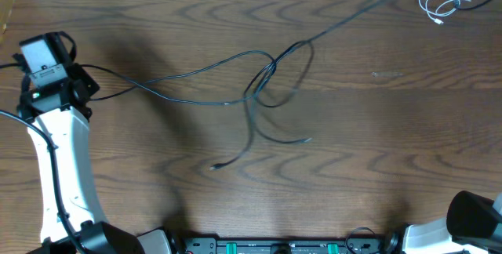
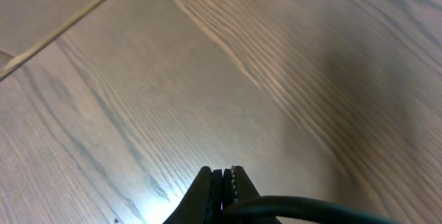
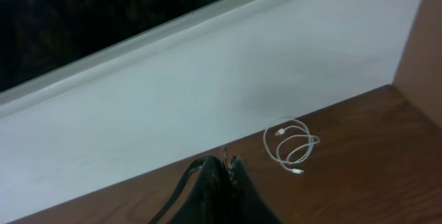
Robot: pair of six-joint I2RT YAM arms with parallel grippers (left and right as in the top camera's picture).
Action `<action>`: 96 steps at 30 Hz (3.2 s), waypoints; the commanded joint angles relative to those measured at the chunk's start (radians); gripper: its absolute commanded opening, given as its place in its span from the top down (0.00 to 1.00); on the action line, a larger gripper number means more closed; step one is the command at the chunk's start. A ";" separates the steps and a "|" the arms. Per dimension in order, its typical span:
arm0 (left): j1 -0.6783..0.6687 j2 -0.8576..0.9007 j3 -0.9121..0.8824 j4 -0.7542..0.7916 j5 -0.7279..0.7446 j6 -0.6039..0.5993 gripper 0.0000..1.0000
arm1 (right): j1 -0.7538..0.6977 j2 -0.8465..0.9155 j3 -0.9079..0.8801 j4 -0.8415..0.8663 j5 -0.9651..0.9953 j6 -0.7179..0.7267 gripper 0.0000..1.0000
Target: Untangle cables
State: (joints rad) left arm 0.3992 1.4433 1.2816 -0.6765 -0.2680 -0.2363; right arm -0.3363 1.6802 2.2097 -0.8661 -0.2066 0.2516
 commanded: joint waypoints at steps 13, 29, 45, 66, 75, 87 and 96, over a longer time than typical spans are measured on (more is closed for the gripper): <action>0.084 0.109 0.012 0.032 0.214 0.000 0.93 | -0.047 0.039 0.010 -0.083 -0.263 -0.143 0.99; -0.076 -0.058 0.012 0.105 0.504 0.184 0.87 | 0.341 0.266 0.008 -0.229 -0.231 -0.172 0.99; -0.192 -0.091 0.012 0.034 0.694 0.323 0.46 | 0.351 0.481 0.008 -0.220 -0.211 -0.141 0.45; -0.566 0.261 0.008 0.013 0.537 0.108 0.46 | 0.351 0.480 0.008 -0.269 -0.211 -0.144 0.17; -0.570 0.426 0.007 0.288 0.436 -0.121 0.46 | 0.351 0.480 0.008 -0.281 -0.211 -0.144 0.17; -0.632 0.579 0.007 0.492 0.316 -0.205 0.62 | 0.351 0.480 0.008 -0.298 -0.159 -0.145 0.15; -0.674 0.594 0.005 0.525 0.212 -0.219 0.62 | 0.351 0.480 0.008 -0.307 -0.158 -0.146 0.15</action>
State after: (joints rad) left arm -0.2676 2.0296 1.2816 -0.1566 0.0154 -0.4416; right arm 0.0124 2.1597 2.2093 -1.1671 -0.3695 0.1104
